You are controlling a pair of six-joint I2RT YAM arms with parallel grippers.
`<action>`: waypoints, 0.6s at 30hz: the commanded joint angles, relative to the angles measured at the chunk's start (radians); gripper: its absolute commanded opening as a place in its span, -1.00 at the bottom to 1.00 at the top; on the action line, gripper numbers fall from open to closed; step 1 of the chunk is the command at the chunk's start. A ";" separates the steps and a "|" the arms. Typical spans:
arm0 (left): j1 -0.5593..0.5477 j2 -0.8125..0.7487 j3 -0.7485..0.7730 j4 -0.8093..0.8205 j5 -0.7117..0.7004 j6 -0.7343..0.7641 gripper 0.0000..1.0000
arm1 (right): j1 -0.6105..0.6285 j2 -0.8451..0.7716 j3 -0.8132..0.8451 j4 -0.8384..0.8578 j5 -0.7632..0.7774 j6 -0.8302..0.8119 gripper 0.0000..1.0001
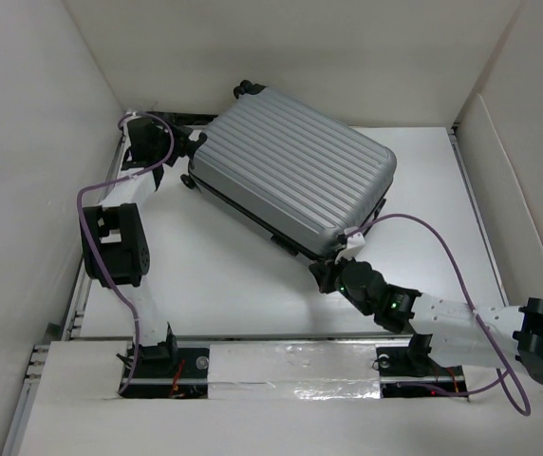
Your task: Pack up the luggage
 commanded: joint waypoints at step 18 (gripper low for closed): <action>-0.213 -0.476 -0.858 0.762 -0.058 -0.089 -1.00 | 0.010 -0.040 0.042 0.028 -0.071 -0.015 -1.00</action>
